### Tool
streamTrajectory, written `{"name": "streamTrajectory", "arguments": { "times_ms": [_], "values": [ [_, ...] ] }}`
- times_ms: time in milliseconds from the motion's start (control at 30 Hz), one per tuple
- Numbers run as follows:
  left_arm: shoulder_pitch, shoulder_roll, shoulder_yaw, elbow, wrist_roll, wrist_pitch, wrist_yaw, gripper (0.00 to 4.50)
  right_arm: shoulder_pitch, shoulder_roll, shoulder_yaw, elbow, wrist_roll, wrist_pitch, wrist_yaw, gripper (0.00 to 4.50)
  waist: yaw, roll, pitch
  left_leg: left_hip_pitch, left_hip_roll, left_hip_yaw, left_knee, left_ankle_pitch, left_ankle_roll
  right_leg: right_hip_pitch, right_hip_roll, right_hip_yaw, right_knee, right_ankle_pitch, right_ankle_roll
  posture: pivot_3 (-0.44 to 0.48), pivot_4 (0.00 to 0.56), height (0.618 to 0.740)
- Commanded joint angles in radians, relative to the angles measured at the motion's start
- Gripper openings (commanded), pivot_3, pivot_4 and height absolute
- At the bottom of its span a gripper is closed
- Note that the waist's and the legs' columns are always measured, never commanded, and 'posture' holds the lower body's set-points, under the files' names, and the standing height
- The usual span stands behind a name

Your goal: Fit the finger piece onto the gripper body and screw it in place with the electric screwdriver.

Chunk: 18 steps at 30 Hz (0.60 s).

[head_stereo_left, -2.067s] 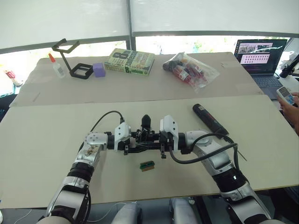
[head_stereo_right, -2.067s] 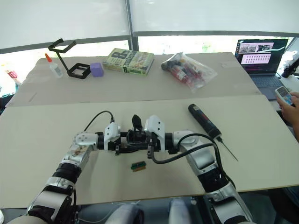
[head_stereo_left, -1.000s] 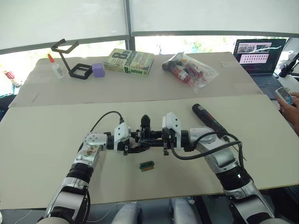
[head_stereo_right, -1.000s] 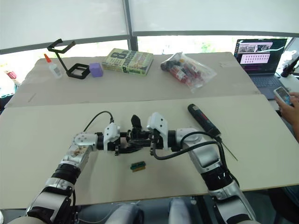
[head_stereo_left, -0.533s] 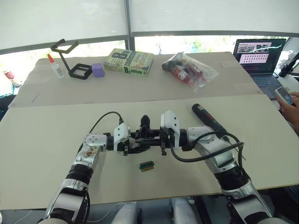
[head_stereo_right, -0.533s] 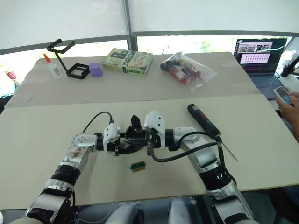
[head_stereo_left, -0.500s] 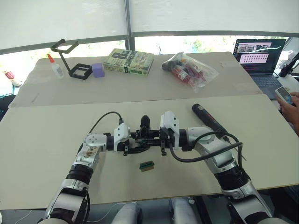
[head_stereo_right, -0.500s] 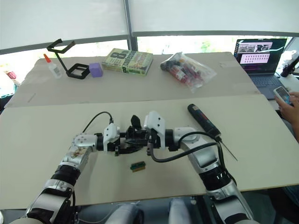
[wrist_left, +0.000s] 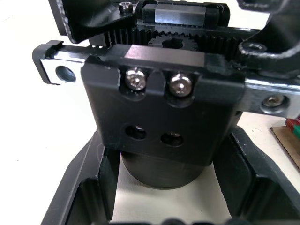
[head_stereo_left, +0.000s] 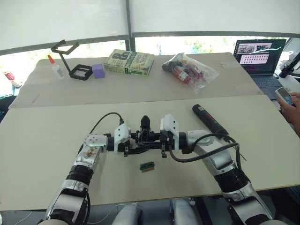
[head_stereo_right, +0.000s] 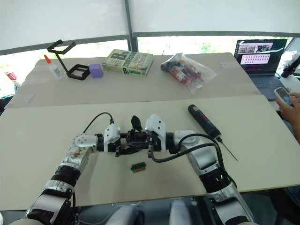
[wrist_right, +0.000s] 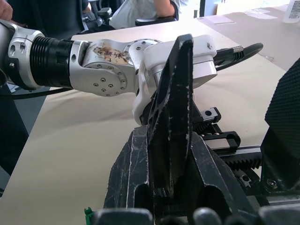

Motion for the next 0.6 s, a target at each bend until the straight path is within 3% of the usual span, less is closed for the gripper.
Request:
{"name": "streamTrajectory", "arguments": {
  "times_ms": [33,600],
  "values": [
    [0.028,0.002,-0.037,-0.013,0.014,0.012,-0.016,2.30,0.000,-0.022,0.010,-0.004,-0.025,0.031,-0.012,0.38,0.000,0.000,-0.001,0.000,0.000,0.000,0.000,0.000,0.000,0.000,0.000,0.000,0.000,0.000,0.000,0.000,0.150,0.740],
    [0.046,0.007,-0.038,-0.024,0.014,0.005,-0.011,2.30,-0.042,-0.038,0.045,0.022,-0.042,0.124,-0.007,0.38,-0.002,0.000,-0.006,0.001,0.000,0.000,-0.001,0.000,0.000,0.000,0.000,0.000,0.000,0.000,0.000,0.000,0.150,0.740]
  ]
}}
